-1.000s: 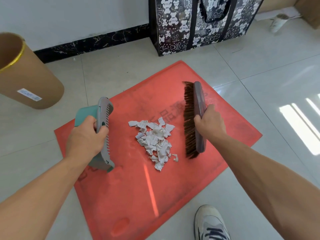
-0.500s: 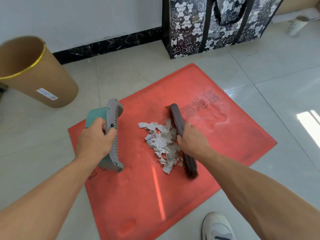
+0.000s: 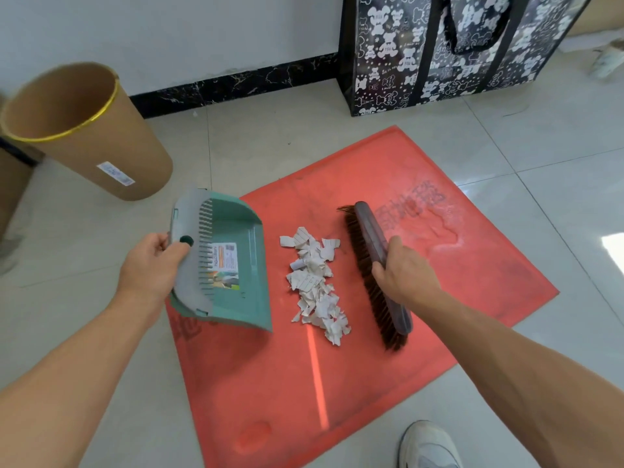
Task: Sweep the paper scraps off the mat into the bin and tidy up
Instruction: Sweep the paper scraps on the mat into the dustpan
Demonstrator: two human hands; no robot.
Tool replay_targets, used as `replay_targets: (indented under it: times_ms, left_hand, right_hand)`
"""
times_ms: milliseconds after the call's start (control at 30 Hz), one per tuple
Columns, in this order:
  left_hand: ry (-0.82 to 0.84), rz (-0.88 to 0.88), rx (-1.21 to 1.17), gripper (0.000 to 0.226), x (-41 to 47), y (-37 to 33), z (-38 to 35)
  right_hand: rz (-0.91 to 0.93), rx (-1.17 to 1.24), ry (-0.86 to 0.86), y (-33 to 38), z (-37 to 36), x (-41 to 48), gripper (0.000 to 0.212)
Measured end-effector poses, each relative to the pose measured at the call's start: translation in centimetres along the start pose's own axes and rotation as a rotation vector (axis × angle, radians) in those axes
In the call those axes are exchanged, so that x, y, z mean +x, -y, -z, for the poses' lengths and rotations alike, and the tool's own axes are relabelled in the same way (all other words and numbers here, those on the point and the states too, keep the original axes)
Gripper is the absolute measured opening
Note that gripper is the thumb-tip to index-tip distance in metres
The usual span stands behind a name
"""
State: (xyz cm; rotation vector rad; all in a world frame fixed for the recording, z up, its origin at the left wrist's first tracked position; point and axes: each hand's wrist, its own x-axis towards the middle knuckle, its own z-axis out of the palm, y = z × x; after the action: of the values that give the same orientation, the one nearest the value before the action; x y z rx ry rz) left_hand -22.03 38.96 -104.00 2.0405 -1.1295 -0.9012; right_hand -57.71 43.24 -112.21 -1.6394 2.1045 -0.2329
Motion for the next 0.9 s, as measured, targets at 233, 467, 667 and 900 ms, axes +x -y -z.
replay_targets:
  times_ms: [233,467,667,900]
  left_hand:
    - [-0.098,0.259,-0.247,0.016,-2.1,5.6,0.1]
    - [-0.107,0.429,-0.011,0.02,-2.0,9.4,0.2]
    - [-0.094,0.383,0.064,0.032,-1.3,9.0,-0.7]
    - [-0.001,0.337,0.085,0.031,-1.4,9.4,-3.0]
  right_hand:
    - [-0.009,0.042,0.089,2.2,-0.9,-0.1,0.025]
    - [0.063,0.032,0.122,4.5,-2.3,0.0,0.024]
    - [0.078,0.066,0.138,6.5,-3.6,-0.2,0.025]
    - [0.157,0.093,0.158,8.3,-5.0,-0.6,0.025]
